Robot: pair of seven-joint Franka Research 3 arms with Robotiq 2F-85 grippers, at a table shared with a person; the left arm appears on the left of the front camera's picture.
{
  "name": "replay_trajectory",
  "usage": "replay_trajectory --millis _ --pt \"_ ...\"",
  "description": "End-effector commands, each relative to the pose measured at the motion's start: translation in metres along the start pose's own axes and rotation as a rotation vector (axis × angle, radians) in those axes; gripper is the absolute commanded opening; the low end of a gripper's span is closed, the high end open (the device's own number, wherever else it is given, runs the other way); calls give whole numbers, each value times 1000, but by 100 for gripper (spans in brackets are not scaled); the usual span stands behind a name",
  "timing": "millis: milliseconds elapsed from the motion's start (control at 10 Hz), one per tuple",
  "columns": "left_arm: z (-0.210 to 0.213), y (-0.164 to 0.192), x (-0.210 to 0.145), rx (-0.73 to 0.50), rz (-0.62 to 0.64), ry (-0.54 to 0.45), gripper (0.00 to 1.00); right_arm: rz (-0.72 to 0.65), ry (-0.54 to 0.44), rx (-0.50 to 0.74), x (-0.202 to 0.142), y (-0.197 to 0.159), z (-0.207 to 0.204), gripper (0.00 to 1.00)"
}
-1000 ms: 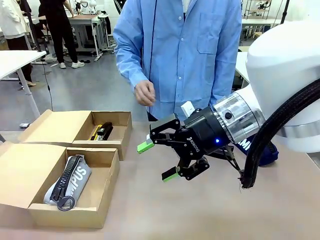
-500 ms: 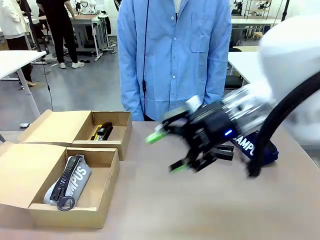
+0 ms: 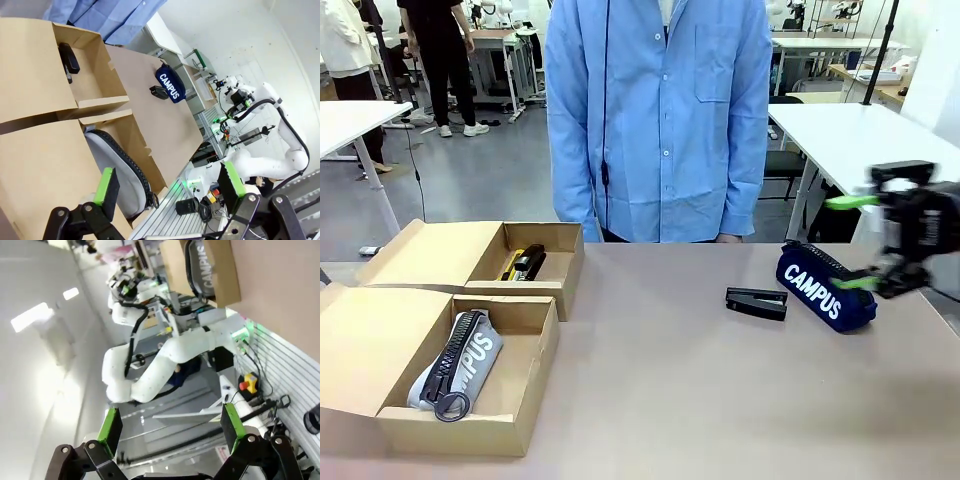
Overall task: Place items inside the box.
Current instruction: Pick up a Pencil pouch or Stapler and place it inside the Mailer Box closest to the robot.
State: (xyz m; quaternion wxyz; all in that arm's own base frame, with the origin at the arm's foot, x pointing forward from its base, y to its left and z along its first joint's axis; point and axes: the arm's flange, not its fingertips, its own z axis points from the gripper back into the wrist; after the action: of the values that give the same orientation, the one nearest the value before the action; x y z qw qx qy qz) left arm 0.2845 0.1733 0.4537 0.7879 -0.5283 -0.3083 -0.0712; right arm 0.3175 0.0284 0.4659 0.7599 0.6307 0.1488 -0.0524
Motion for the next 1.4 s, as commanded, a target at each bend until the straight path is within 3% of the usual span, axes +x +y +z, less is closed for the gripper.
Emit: replay_trajectory --millis 0,100,200,300,400,500,1300 --pt "-1 -1 0 -17 -21 -18 100 50 -60 55 -43 -62 72 100" --pt "-1 -1 0 -17 -21 -18 100 38 -151 78 -57 -96 101 100" --pt "-1 -1 0 -17 -21 -18 100 89 -181 121 -70 -128 118 100" --pt "-1 -1 0 -17 -21 -18 100 124 -240 215 -76 -154 126 100" --pt "-1 -1 0 -17 -21 -18 100 34 -368 201 -67 -166 116 100" --pt "-1 -1 0 -17 -21 -18 100 51 -220 146 -69 -116 154 100" --pt "-1 -1 0 -17 -21 -18 100 51 -220 146 -69 -116 154 100"
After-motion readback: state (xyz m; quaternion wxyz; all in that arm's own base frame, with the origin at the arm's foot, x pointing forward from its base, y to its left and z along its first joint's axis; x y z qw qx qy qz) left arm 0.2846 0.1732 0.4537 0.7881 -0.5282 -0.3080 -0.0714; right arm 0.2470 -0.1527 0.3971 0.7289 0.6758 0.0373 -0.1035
